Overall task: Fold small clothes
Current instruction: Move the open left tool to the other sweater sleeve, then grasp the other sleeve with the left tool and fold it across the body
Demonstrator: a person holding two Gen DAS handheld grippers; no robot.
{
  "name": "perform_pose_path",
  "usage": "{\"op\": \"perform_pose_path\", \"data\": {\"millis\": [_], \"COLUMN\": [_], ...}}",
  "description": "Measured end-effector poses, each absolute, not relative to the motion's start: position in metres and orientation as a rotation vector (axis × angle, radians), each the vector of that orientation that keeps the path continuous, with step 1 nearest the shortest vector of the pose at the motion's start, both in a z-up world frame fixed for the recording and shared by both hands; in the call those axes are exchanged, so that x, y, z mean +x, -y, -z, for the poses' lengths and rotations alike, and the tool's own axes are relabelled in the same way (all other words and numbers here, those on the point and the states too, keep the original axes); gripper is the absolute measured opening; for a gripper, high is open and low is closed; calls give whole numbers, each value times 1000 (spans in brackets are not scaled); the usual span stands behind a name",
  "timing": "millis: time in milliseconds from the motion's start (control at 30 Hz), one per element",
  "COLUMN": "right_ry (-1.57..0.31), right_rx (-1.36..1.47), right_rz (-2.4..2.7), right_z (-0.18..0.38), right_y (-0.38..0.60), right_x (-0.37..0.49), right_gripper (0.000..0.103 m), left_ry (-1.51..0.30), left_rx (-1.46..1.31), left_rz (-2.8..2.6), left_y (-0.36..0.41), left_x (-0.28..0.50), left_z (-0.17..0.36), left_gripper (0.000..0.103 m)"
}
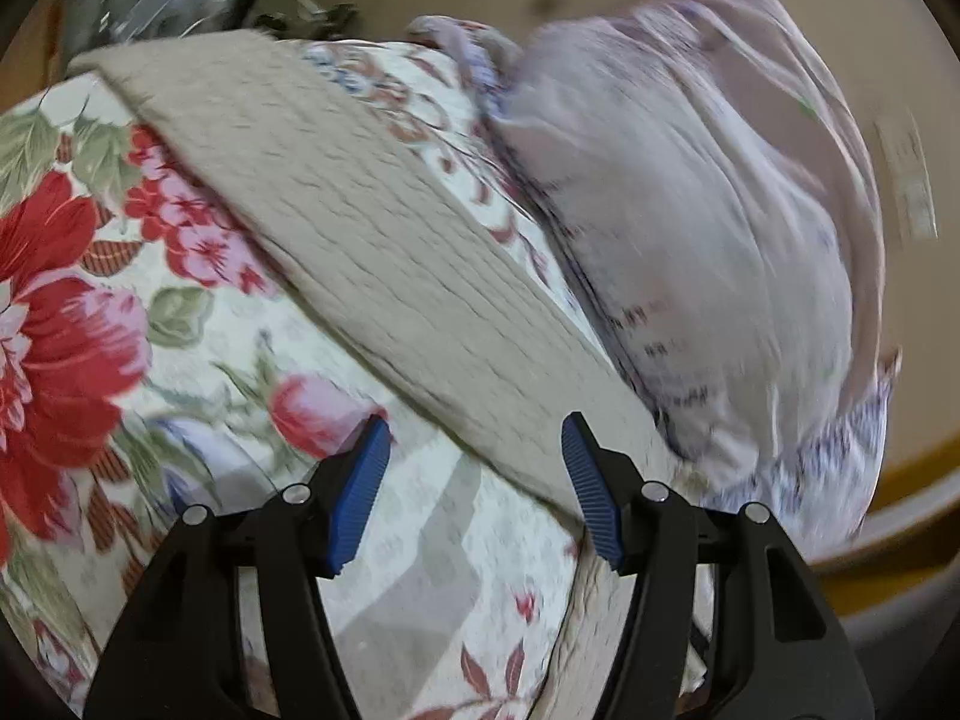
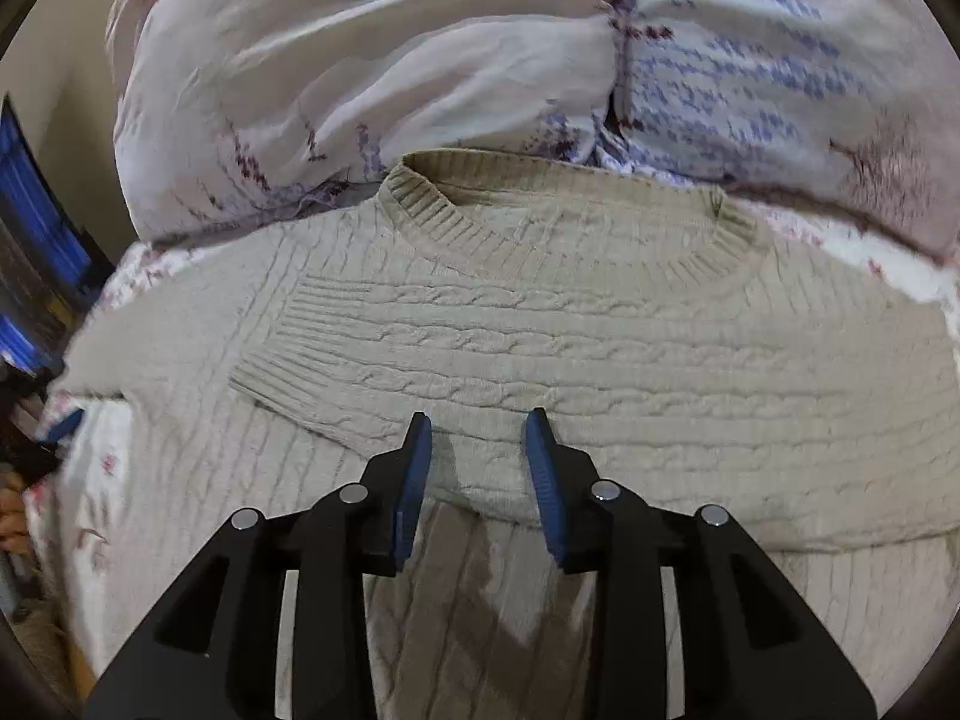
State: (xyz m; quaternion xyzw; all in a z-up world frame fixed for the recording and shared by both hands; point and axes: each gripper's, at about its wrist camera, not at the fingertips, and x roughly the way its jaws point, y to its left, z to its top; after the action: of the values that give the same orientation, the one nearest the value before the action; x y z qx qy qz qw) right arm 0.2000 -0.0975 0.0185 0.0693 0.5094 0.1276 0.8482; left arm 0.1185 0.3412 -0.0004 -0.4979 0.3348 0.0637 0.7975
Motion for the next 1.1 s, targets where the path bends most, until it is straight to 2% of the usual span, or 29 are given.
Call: {"op": "perform_pose_path", "data": {"millis": [133, 200, 333, 433, 700, 900, 1100], "right_ry": [-1092, -1091, -1085, -1078, -1029, -1009, -1013], "right_rx": [216, 216, 219, 239, 272, 302, 330], "right_rz": [-290, -294, -309, -312, -284, -263, -236], "right_z": [-23, -24, -29, -33, -47, -50, -44], "right_y": [107, 108, 116, 120, 154, 173, 189], "right_x": [201, 199, 191, 189, 181, 176, 173], "right_gripper": [41, 45, 46, 46, 46, 46, 46], "left_ry": [-687, -670, -657, -656, -559, -553, -635], "left_rx": [-1171, -1206, -1271, -1299, -1132, -958, -833], "left_rz": [-189, -213, -238, -248, -178, 68, 293], "left_y": [-364, -372, -387, -395, -363, -266, -154], "left_x": [121, 122, 125, 126, 148, 188, 221], "left_z": [4, 7, 15, 18, -39, -81, -76], "left_gripper": [54, 48, 29, 8, 5, 5, 5]}}
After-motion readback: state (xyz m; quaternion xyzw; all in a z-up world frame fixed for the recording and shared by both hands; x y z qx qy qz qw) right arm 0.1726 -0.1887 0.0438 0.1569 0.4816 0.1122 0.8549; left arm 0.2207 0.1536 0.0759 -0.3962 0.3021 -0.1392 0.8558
